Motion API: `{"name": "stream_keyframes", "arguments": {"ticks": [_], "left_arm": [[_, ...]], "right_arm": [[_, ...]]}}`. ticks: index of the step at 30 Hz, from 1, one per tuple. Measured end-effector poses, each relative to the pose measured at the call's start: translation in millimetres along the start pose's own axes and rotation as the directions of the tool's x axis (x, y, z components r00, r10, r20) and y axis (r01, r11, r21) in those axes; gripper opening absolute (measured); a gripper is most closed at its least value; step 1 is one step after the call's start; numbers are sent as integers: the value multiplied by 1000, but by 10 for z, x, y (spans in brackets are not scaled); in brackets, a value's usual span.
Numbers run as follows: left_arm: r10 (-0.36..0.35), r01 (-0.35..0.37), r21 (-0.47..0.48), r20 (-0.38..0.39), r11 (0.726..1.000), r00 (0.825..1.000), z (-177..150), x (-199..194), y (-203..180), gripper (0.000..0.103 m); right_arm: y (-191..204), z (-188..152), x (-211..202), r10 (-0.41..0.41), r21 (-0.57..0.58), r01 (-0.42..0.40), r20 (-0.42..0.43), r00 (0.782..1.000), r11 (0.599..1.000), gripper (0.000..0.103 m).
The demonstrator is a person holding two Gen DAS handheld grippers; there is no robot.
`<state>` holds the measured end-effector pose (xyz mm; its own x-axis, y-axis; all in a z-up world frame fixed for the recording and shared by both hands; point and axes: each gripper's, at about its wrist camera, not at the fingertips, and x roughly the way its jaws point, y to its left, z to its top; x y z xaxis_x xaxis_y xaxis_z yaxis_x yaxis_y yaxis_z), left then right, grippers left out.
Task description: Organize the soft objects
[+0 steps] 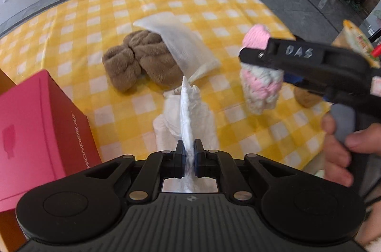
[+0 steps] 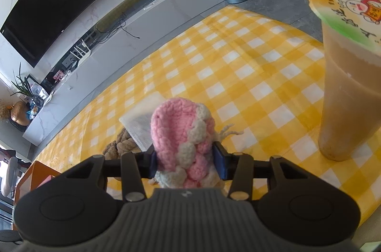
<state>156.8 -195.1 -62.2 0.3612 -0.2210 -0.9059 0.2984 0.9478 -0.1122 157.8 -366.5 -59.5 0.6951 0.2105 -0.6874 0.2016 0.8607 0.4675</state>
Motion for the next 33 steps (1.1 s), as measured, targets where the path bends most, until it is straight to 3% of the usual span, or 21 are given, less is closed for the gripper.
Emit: {"name": "stream_keyframes", "arguments": {"ticks": [2, 5, 7, 9, 13, 16, 19, 24, 27, 33], "left_arm": [[-6, 6, 1, -16, 1000, 1000, -37, 98, 6, 8], [0, 0, 3, -9, 1000, 1000, -72, 199, 4, 17], [-1, 1, 3, -23, 1000, 1000, -72, 261, 1, 53], [-22, 22, 7, -13, 1000, 1000, -84, 236, -6, 74], [35, -46, 99, 102, 994, 994, -140, 5, -135, 87], [89, -121, 184, 173, 975, 981, -154, -112, -219, 90], [172, -194, 184, 128, 964, 977, -80, 31, -179, 90], [106, -104, 103, -9, 989, 994, -25, 331, -19, 91], [75, -72, 99, -23, 992, 997, -29, 417, -46, 91], [85, -78, 119, -55, 990, 995, -80, 592, -147, 94]], "right_arm": [[2, 2, 21, -15, -5, 15, -3, 1000, 1000, 46], [33, -2, 49, -29, -19, 29, -9, 1000, 999, 46], [47, -8, 47, -25, -30, 25, -13, 1000, 999, 46], [64, -10, 34, -20, -41, 20, -11, 1000, 999, 46], [69, -12, 27, -25, -41, 25, -12, 1000, 999, 46], [82, -9, 41, -40, -45, 39, -18, 999, 998, 46], [110, -16, 44, -35, -55, 34, -23, 999, 998, 46], [137, -16, 53, -24, -66, 22, -27, 999, 998, 47], [129, -16, 71, -29, -67, 27, -32, 999, 997, 47], [137, -26, 92, -45, -75, 42, -36, 998, 996, 47]]}}
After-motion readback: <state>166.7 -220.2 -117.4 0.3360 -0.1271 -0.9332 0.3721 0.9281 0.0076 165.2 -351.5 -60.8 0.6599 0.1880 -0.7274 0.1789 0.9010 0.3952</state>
